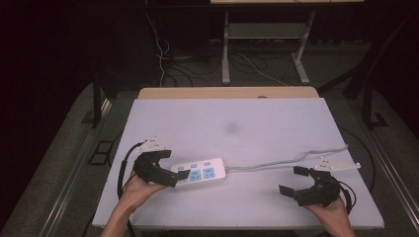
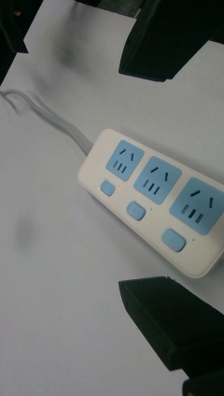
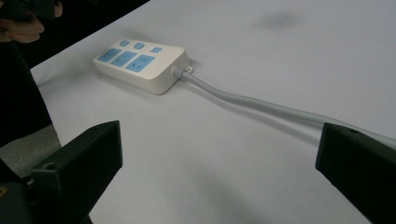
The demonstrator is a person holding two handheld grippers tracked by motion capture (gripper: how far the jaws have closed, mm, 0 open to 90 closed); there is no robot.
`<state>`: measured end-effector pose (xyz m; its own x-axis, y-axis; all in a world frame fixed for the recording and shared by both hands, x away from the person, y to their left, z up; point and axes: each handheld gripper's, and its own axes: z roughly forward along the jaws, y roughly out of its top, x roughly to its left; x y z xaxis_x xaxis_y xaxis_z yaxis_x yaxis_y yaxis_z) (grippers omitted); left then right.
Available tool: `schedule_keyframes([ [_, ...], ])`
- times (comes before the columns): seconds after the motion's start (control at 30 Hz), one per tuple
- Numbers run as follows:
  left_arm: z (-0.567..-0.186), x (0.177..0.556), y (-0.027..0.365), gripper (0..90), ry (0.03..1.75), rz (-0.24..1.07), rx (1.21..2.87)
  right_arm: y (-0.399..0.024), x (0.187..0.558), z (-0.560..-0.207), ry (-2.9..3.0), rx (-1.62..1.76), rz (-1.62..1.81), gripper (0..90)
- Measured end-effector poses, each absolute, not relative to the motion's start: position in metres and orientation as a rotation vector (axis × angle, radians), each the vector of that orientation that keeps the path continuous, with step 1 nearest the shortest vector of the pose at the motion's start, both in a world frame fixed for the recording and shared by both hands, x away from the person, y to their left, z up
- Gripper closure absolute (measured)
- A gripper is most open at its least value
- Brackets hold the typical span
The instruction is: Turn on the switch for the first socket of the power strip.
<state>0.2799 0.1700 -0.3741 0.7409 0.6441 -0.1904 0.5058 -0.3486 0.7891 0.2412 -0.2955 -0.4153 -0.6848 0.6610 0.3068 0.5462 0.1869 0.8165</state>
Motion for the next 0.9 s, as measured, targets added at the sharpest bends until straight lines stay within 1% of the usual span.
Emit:
schedule_keyframes([
  [0.23,-0.382,0.264,0.167,0.0,0.854,0.21,1.996,-0.295,0.241,-0.416,2.336,1.189,1.521,0.3],
  [0.6,-0.401,0.25,0.164,0.0,0.852,0.239,1.933,-0.294,0.24,-0.416,2.352,1.185,1.515,0.3],
  [0.9,-0.415,0.245,0.167,0.0,0.862,0.211,1.894,-0.292,0.24,-0.418,2.366,1.187,1.506,0.3],
])
